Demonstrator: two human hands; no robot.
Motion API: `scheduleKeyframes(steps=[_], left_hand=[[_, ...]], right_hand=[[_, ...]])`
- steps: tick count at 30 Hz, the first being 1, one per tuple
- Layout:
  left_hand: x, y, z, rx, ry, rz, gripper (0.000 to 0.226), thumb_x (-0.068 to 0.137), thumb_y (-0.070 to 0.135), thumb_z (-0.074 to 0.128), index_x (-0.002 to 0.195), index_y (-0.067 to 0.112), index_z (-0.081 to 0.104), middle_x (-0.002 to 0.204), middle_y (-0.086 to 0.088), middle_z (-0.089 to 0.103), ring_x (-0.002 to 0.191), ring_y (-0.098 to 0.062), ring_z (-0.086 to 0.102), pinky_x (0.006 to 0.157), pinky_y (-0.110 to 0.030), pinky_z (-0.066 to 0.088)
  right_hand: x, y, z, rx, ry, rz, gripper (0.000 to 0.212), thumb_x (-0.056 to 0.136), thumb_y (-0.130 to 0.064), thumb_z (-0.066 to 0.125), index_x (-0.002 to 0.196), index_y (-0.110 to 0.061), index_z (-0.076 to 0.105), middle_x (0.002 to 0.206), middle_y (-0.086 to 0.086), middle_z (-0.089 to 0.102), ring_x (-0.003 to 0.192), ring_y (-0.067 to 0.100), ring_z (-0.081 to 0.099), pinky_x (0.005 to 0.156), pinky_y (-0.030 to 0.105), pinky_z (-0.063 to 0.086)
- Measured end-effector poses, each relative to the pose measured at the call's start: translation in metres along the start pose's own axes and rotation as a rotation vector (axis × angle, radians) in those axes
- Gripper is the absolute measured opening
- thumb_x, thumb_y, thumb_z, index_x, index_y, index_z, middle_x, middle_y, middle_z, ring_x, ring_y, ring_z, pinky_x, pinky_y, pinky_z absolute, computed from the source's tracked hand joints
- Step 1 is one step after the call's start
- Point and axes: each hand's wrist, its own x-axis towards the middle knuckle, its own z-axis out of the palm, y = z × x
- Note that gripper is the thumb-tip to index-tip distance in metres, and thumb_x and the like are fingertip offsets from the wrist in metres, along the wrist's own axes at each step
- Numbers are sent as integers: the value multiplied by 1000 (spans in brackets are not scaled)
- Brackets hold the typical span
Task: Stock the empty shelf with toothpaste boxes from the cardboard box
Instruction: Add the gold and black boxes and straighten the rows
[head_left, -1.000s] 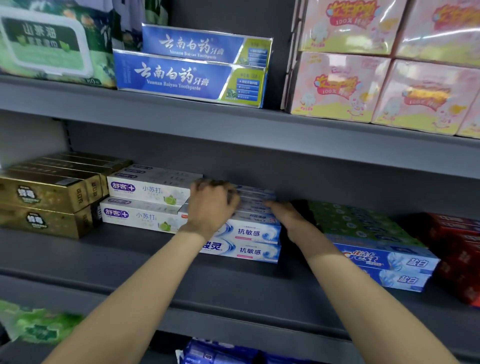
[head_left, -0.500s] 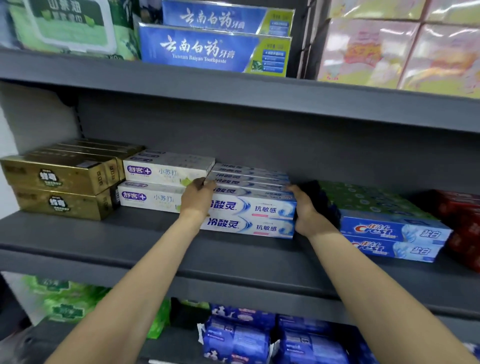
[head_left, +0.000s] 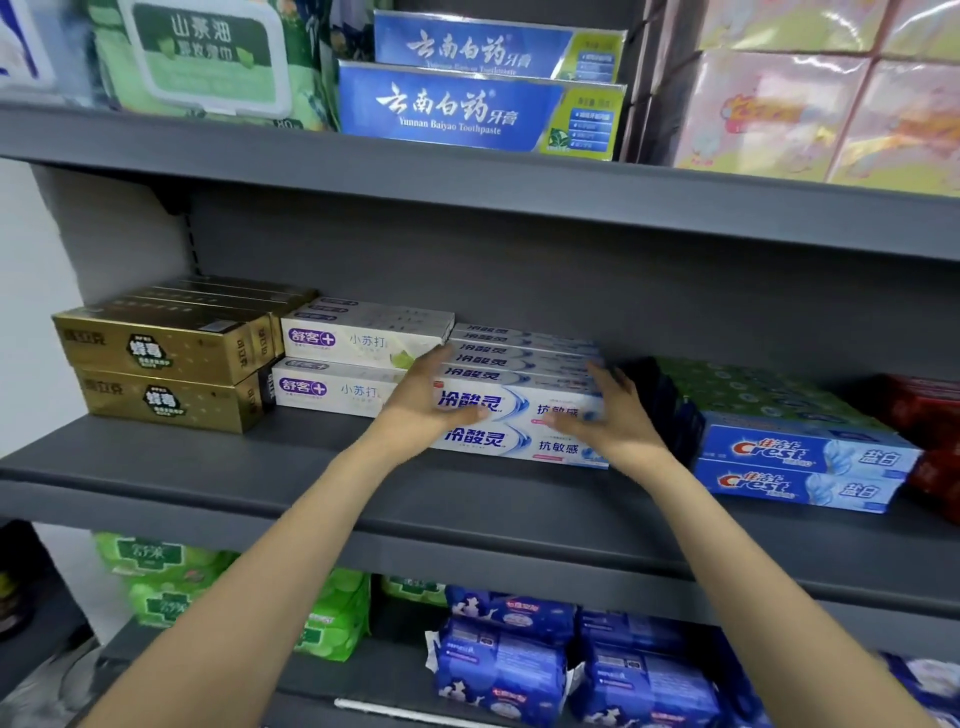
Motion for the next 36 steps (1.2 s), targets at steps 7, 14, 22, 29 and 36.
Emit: scheduleKeyframes(steps=[7, 14, 22, 29, 36], left_hand=[[13, -6, -4, 282, -103, 65, 90, 84, 20, 70, 152, 22, 12, 160, 4, 1, 146, -10, 8, 109, -15, 11], [10, -5, 2, 122, -8, -10, 100, 77, 3, 74, 151, 22, 10, 159, 2, 12, 145, -17, 20, 115, -28, 25], [-21, -25, 11, 167, 325, -18, 32, 81, 11, 72, 110, 0, 62, 100, -15, 72, 94, -27, 68, 82, -22, 47], [-22, -19, 9, 181, 212, 17, 23, 86, 11, 65, 108, 6, 67, 100, -12, 71, 93, -25, 65, 82, -22, 43], [-7, -18, -1, 136, 167, -74, 29, 87, 20, 66, 107, 0, 62, 107, -14, 69, 101, -28, 64, 88, -26, 44]], right_hand=[[-2, -7, 4, -253, 32, -21, 89, 76, -24, 78, 148, -25, 25, 159, -2, -4, 146, 20, 12, 114, 27, 20], [-3, -9, 0, 16, 111, 56, 100, 68, -13, 83, 148, -22, 25, 149, 7, 33, 134, 25, 38, 111, 34, 34], [-15, 1, 14, 170, 189, 191, 81, 78, -15, 74, 145, -12, 29, 129, 9, 59, 113, 27, 59, 96, 33, 47], [-21, -2, 18, 233, 288, 210, 71, 77, -11, 76, 138, -10, 40, 127, 10, 60, 106, 24, 61, 88, 26, 45], [-21, -14, 21, 28, 284, 166, 95, 75, -9, 77, 149, -16, 18, 140, 13, 47, 127, 30, 48, 103, 36, 39]])
